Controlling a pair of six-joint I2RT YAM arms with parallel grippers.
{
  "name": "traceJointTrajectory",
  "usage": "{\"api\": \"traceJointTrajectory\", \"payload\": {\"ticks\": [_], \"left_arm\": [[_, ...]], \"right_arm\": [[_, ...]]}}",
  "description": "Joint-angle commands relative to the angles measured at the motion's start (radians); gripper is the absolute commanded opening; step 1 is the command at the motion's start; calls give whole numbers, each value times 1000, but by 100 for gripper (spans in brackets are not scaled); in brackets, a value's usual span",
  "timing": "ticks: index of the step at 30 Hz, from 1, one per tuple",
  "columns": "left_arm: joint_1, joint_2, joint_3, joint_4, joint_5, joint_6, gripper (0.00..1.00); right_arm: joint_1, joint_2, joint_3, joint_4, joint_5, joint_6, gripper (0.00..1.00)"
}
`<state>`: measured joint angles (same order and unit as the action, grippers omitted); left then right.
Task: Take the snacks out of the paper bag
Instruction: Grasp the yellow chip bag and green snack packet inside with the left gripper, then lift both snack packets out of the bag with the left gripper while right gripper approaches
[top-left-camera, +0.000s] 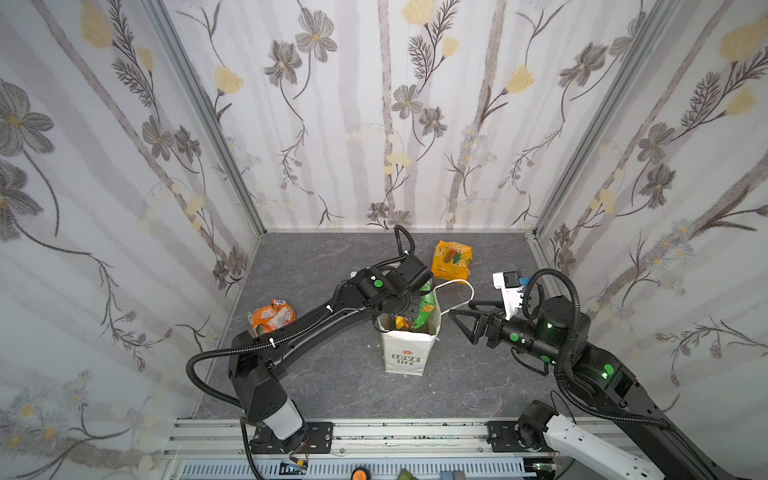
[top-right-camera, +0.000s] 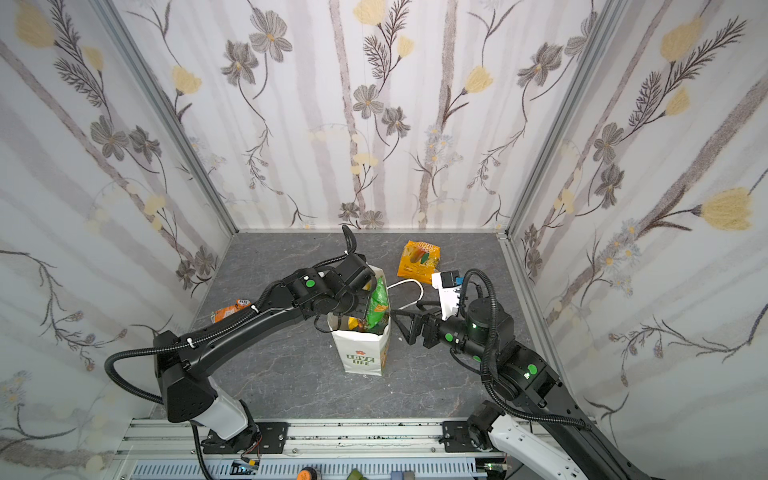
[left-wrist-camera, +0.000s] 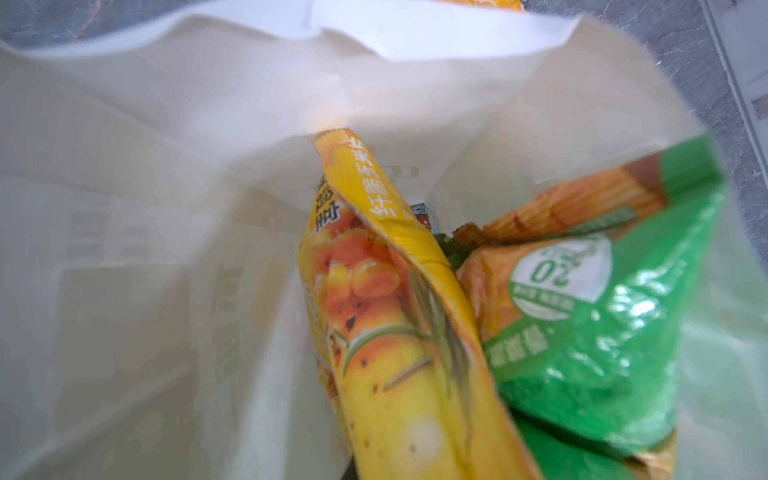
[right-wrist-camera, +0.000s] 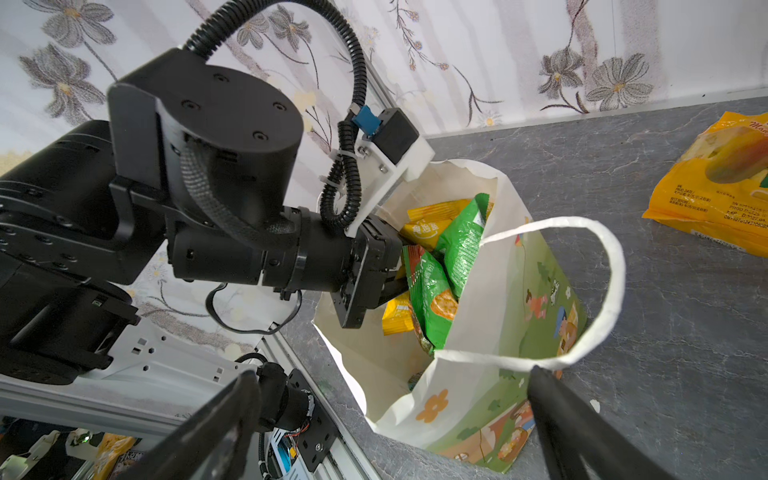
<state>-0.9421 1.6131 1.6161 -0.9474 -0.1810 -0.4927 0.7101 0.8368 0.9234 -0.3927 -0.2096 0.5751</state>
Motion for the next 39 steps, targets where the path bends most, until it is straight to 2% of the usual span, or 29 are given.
{"api": "traceJointTrajectory", "payload": {"ticks": [1,15,26,34,39], "left_arm": [[-1,-12,30,-19,-45,18,0],[0,-85,88,22,-45,66,0],[-1,-93,198,27,-42,111,0],[-18,-134,236,101,-12,157,0],[-36,-168,242,172,30,184,0]], "right_arm": [[-6,-2,3,48,13,13,99],[-49,-65,-20,138,78,62,99],[-67,-64,4,225,60,70,99],[-66,40,46,376,-121,1,100],[-66,142,94,411,-166,-31,99]]}}
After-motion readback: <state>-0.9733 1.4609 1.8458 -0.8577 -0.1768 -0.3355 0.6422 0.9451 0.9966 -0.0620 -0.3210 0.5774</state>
